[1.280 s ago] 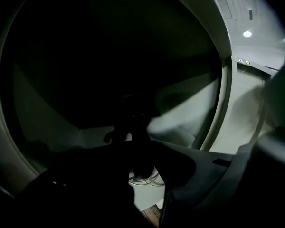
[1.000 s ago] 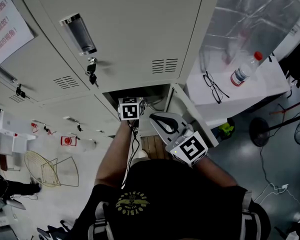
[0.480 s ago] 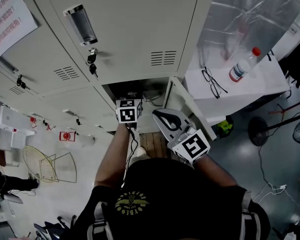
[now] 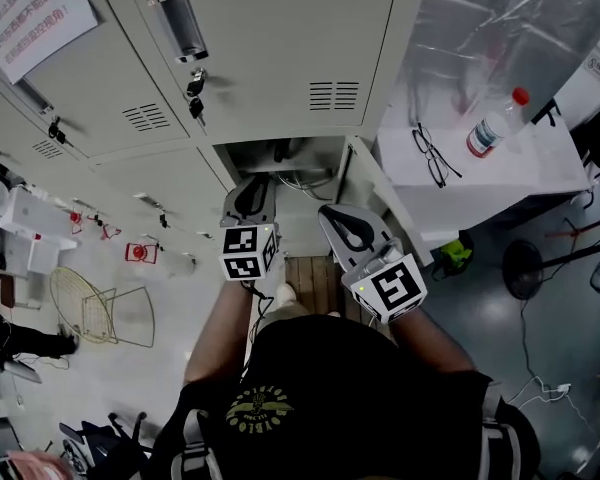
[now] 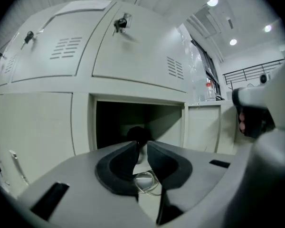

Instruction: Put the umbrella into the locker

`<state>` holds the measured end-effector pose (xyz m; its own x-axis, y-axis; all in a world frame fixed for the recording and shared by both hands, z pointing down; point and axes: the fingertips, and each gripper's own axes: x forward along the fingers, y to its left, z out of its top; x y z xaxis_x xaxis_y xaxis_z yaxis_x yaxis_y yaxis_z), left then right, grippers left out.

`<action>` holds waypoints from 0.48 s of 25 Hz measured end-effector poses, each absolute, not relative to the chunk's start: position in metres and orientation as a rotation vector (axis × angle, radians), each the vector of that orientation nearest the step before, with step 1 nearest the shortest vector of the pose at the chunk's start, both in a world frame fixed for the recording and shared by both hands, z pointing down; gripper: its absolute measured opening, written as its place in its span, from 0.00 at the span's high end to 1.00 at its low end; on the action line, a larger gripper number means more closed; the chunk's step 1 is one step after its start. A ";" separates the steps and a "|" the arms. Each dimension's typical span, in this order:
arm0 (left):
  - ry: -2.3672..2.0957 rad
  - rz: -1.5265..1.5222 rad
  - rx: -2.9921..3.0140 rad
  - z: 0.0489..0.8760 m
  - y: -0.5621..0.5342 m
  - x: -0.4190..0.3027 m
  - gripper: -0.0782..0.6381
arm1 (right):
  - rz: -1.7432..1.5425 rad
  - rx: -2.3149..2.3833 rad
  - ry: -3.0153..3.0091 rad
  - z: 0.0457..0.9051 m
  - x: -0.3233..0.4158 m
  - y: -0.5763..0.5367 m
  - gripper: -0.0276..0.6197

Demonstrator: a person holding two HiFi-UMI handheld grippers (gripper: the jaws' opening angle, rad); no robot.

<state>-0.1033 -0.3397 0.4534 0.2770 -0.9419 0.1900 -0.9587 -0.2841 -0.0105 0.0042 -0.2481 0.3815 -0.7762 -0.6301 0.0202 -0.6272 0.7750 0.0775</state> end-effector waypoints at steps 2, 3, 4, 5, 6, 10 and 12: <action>-1.848 0.235 2.430 0.442 -0.324 -0.104 0.81 | -0.093 1.045 -2.925 0.381 0.008 -0.245 0.91; -1.863 0.234 2.437 0.437 -0.317 -0.104 0.81 | -0.098 1.046 -2.931 0.380 0.009 -0.244 0.91; -1.877 0.230 2.444 0.431 -0.310 -0.104 0.82 | -0.107 1.047 -2.936 0.378 0.010 -0.242 0.91; -1.889 0.222 2.451 0.425 -0.303 -0.103 0.82 | -0.118 1.050 -2.940 0.376 0.011 -0.241 0.91; -1.900 0.211 2.457 0.419 -0.297 -0.103 0.83 | -0.129 1.055 -2.941 0.375 0.013 -0.239 0.91; -1.937 0.178 2.467 0.397 -0.277 -0.106 0.85 | -0.166 1.078 -2.936 0.368 0.017 -0.238 0.91; -1.955 0.176 2.474 0.388 -0.270 -0.110 0.86 | -0.178 1.091 -2.929 0.366 0.017 -0.238 0.91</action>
